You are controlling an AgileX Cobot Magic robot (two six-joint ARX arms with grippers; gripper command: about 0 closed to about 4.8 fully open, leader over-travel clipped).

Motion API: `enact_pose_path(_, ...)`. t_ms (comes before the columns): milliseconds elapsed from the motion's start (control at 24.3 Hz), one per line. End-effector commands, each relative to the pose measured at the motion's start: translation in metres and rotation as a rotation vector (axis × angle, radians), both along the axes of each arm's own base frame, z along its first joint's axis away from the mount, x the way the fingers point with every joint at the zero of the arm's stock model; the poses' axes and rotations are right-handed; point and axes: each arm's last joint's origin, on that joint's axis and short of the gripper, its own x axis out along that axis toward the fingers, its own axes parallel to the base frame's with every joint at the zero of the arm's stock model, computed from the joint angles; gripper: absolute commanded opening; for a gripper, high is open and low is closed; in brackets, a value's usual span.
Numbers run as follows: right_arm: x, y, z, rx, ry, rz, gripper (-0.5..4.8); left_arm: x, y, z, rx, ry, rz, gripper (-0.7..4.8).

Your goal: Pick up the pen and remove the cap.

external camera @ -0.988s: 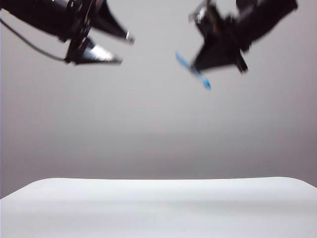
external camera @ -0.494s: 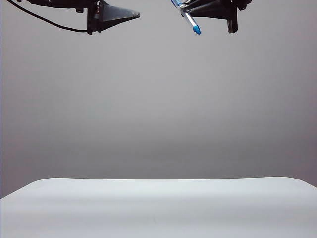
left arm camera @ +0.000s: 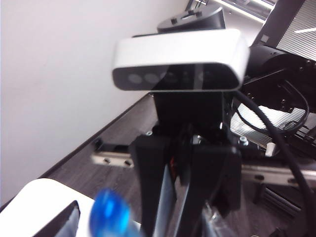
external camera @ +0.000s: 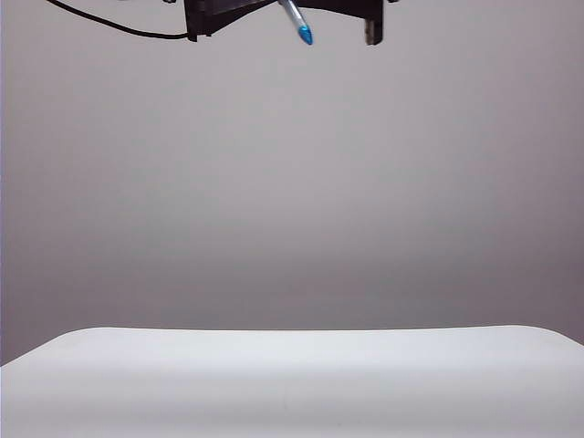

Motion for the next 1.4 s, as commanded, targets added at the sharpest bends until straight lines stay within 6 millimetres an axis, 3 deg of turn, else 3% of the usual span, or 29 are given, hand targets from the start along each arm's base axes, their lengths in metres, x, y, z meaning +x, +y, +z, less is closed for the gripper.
enact_pose_path(41, -0.0026, 0.0058, 0.0011, 0.008, -0.012, 0.022, -0.05, 0.0007, -0.0017, 0.0008, -0.004, -0.021, -0.007, 3.08)
enact_pose_path(165, -0.0024, 0.0062, -0.0002, 0.002, -0.004, 0.021, -0.05, 0.002, -0.0026, -0.0015, -0.001, -0.006, -0.008, 2.86)
enact_pose_path(329, -0.0029, 0.0049, -0.0019, -0.007, 0.018, 0.019, -0.05, 0.0022, -0.0027, -0.0023, 0.001, 0.007, -0.009, 0.77)
enact_pose_path(453, -0.0031, 0.005, -0.0021, -0.008, 0.019, 0.019, -0.05, 0.0021, -0.0028, -0.0023, 0.0, 0.007, -0.009, 0.12)
enact_pose_path(618, -0.003, 0.0049, -0.0021, -0.008, 0.019, 0.018, 0.1, 0.002, -0.0029, -0.0024, 0.0, 0.011, -0.013, -0.06)
enact_pose_path(823, -0.0029, 0.005, -0.0021, -0.007, 0.016, 0.02, 2.19, 0.0012, -0.0048, -0.0022, -0.001, 0.013, -0.017, -0.06)
enact_pose_path(1317, -0.002, 0.0107, -0.0018, 0.011, -0.017, 0.041, 2.25, -0.0012, -0.0081, 0.0059, -0.056, 0.031, -0.034, -0.06)
enact_pose_path(1400, -0.0027, 0.0127, -0.0018, 0.012, -0.019, 0.047, 1.93, -0.002, -0.0093, 0.0064, -0.06, 0.036, -0.04, -0.05)
